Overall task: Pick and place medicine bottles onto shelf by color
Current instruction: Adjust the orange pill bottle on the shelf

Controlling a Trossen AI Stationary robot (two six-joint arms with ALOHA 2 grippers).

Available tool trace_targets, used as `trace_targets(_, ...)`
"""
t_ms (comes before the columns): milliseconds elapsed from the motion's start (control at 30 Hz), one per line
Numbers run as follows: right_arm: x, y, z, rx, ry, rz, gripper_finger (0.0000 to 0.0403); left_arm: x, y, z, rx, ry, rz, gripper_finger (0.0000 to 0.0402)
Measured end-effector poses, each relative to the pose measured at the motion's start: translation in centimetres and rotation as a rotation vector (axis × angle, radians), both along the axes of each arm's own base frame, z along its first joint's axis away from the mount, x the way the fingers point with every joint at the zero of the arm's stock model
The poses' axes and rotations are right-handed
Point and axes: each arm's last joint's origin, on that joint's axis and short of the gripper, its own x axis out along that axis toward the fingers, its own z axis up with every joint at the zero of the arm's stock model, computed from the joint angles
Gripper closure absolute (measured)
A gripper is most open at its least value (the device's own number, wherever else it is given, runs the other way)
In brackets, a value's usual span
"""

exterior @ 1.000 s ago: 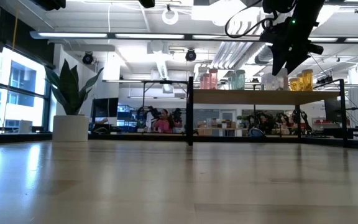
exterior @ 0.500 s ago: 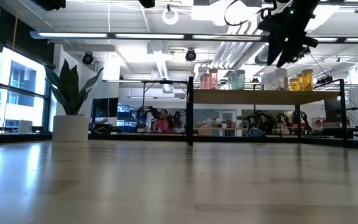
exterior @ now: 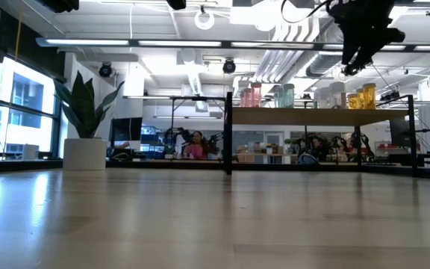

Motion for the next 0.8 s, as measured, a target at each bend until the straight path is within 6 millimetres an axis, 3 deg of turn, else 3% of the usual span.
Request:
trace_targets(167,0.1,1.8,-0.2,0.085,0.008,0.030,0.0231,0.0,0.0,0.0,0.000,0.000,0.000,0.0163)
trace_targets(400,0.2,3.7,-0.9,0.059,0.114,-0.001,0.0231,0.0,0.0,0.0,-0.002,0.000,0.000,0.0163)
trace_targets(800,1.1,4.2,-6.4,0.001,0.221,0.055,0.0231,0.0,0.0,-0.1,0.001,0.006,0.000,0.0163)
